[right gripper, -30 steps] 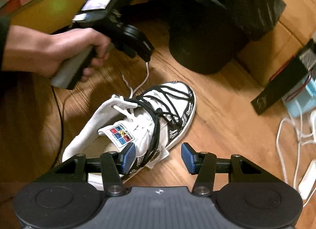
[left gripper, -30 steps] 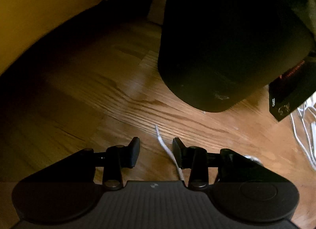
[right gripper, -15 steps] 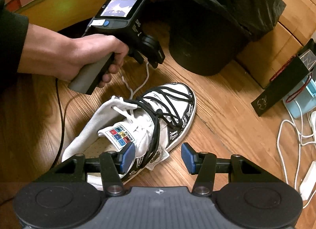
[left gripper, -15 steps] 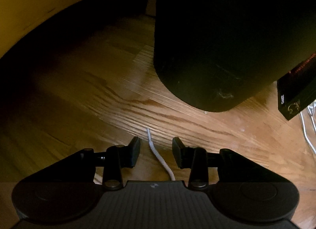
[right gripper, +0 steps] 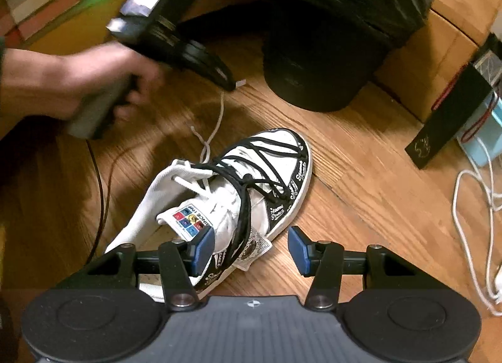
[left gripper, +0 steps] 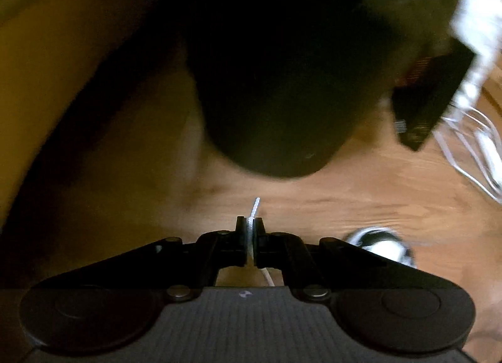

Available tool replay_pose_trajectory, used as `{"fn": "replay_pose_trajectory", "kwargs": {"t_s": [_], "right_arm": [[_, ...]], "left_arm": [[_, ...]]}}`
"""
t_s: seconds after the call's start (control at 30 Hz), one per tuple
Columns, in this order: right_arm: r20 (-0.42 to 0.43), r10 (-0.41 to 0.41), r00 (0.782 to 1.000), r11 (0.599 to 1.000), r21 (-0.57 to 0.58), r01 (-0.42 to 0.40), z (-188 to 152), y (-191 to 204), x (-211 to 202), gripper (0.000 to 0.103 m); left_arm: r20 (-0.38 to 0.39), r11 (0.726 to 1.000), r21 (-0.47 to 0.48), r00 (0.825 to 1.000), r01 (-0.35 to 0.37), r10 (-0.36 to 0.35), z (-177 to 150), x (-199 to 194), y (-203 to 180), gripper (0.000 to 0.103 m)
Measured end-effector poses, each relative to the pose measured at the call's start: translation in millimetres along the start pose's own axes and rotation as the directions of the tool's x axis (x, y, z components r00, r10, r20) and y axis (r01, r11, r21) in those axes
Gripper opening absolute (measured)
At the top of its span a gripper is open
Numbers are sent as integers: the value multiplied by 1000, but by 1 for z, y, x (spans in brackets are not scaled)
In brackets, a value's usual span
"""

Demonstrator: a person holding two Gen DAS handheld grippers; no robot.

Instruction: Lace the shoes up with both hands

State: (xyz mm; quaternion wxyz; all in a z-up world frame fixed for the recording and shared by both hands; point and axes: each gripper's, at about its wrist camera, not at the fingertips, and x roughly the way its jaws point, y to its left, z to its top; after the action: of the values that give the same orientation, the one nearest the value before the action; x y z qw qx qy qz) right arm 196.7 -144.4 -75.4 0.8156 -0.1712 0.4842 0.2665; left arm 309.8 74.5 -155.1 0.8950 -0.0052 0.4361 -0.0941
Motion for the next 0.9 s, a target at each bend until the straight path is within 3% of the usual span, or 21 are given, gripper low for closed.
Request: {"fn": "replay_pose_trajectory", "kwargs": {"t_s": [0.1, 0.23, 0.43, 0.57, 0.77, 0.87, 0.9], "right_arm": [[26, 23, 999, 993, 113, -25, 7, -16, -8, 55], [65, 48, 997, 982, 181, -59, 14, -33, -18, 55], [76, 24, 997, 968, 248, -43, 17, -51, -20, 55], [95, 19, 995, 966, 254, -43, 19, -56, -26, 55], [62, 27, 998, 964, 264, -42, 12, -58, -18, 55], [52, 10, 999, 976, 216, -21, 8, -48, -17, 55], [49, 2, 999, 979, 205, -12, 7, -46, -17, 55]], "left_arm": [[40, 987, 162, 999, 7, -13, 18, -35, -18, 4], [73, 946, 320, 993, 60, -88, 25, -78, -43, 4], [53, 876, 445, 971, 185, -232, -4, -144, -78, 4], [-26, 784, 590, 975, 192, -219, -53, -154, -107, 4], [-31, 595, 797, 991, 105, -132, -104, -156, -151, 4], [-68, 592, 797, 992, 117, -103, -114, -142, -160, 4], [-67, 574, 812, 994, 107, -91, -118, -139, -163, 4]]}}
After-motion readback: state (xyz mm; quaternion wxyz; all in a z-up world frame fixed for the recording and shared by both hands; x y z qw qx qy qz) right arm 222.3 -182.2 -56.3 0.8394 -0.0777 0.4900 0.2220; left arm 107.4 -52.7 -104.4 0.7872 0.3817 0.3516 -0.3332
